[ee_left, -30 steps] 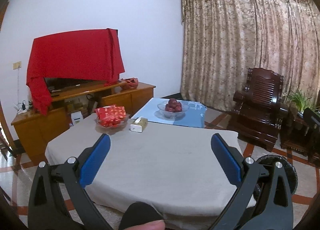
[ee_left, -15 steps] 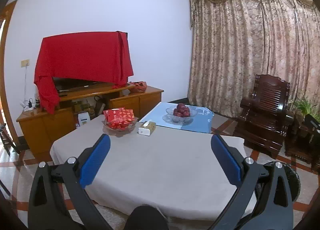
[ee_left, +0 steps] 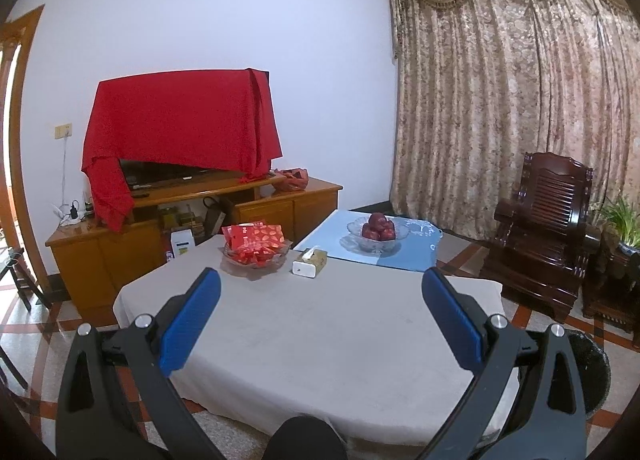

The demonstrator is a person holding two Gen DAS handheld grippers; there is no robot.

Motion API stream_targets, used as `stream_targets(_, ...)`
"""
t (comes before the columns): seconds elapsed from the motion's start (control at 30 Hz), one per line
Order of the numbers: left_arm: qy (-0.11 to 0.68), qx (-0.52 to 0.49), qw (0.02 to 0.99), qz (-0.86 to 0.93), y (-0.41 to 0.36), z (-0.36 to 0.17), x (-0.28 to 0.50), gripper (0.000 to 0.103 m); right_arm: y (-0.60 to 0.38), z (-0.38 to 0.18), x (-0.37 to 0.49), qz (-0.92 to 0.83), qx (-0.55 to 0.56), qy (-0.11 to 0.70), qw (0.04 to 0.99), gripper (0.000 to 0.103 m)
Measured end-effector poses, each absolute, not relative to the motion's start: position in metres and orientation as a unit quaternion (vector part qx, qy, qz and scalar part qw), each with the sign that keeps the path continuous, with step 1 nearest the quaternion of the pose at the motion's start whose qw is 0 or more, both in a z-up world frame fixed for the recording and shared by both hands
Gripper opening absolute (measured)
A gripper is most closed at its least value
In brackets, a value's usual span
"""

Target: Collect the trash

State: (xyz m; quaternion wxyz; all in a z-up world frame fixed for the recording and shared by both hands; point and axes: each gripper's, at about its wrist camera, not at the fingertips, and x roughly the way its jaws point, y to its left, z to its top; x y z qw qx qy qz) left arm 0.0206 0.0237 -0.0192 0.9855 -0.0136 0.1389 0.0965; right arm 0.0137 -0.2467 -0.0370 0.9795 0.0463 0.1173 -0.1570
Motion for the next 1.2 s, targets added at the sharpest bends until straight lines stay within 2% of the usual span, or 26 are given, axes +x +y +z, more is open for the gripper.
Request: stream_targets(1.2, 0.134, -0.015, 0.987, 0.093, 0.016, -0.009, 0.018, 0.098, -0.258, -0.03, 0.008, -0.162, 0.051, 0.11, 0.979, 0.097)
